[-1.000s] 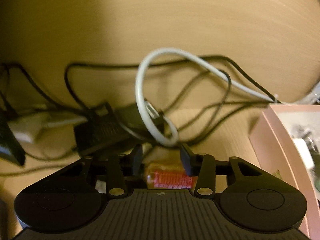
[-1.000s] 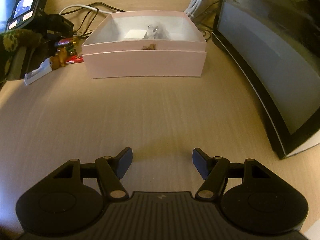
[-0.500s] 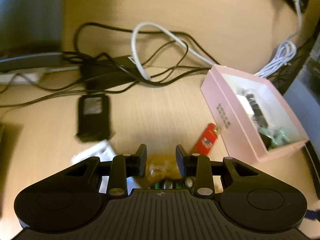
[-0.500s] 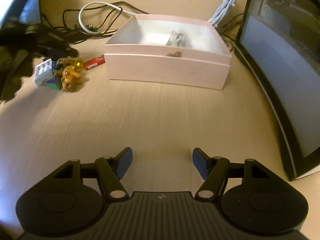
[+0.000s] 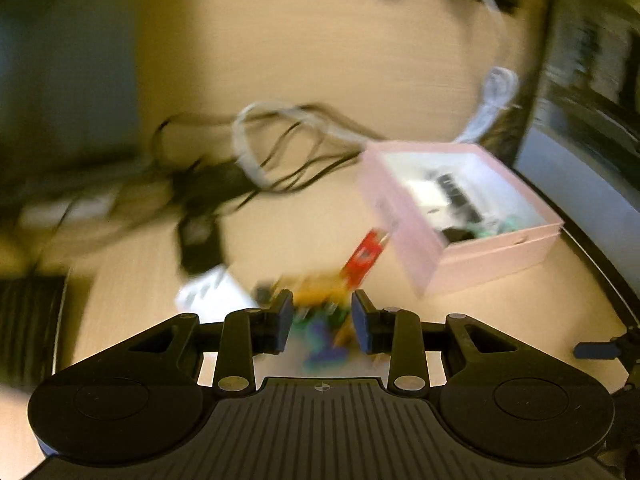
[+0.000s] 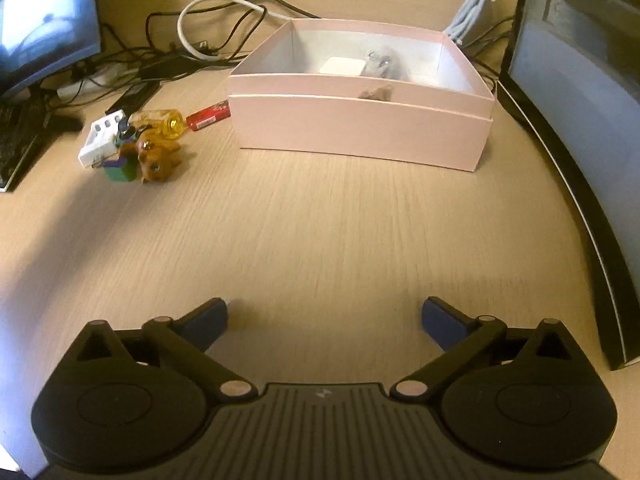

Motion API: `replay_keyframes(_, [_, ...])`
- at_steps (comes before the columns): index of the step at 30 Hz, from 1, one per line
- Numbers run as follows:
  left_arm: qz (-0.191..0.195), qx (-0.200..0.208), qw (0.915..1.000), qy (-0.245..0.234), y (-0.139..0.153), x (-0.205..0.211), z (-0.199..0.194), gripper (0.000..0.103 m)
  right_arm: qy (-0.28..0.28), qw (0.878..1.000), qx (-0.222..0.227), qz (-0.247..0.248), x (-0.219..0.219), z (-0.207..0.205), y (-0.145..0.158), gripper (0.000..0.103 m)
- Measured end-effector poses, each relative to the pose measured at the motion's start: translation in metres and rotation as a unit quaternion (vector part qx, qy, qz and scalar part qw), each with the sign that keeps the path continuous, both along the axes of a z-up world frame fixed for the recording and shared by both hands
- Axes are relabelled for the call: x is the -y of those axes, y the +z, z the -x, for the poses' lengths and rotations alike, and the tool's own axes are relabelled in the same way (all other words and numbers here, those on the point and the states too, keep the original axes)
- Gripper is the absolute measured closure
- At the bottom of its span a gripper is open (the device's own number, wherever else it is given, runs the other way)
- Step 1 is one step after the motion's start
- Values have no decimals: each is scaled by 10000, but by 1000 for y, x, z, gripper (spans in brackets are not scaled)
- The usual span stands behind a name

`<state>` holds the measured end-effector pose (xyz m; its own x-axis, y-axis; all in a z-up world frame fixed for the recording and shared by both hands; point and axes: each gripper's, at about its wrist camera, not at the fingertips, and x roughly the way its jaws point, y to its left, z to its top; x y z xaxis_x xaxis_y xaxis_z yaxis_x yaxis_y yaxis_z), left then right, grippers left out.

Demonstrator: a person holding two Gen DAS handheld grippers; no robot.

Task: Organize rigid objects
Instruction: 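Grasp the red lighter with the left tool, then lift the red lighter with the left tool while the right tool grasps the orange teddy-bear figure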

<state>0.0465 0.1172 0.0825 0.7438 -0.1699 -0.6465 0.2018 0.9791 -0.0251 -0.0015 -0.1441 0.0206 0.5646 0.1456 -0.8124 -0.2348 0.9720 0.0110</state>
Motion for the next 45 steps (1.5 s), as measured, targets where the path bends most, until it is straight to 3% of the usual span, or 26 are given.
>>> replay_keyframes(3, [-318,-51,9989,-333,0,19,-34,66,-4,10000,-14,4,-1,0,0,0])
replay_keyframes(9, [-534,-759,9917,-890,-25,49,-101,66,346,9992,-168,-71,5,0,4,1])
replay_keyframes(11, [-655,-992,9875,-1037,-37,58,-114,66,259,9992,-183,-247,13,4,9,8])
replay_keyframes(14, [-848,-1338,9810,-1117,-56,65,-128,66,-3,9997,1,-230,28,15,17,9])
replay_keyframes(20, [-455,-1438,9843,-917,-60,59,-137,75,-466,9970,603,116,50,37,38,9])
replay_keyframes(24, [-468,-1444,9836,-972,-58,62,-119,76,-566,9959,679,186,59,39,44,9])
replay_keyframes(34, [574,-1443,9851,-742,-44,64,-6,77,-341,9969,670,217,49,31,43,9])
replay_keyframes(36, [517,-1384,9857,-812,-44,66,17,77,-292,9976,616,132,47,27,43,9])
replay_keyframes(39, [114,-1371,9879,-718,-50,64,47,77,1,9984,555,148,37,21,40,9])
replay_keyframes(45, [24,-1389,9893,435,-50,16,86,77,736,9955,600,41,4,13,43,9])
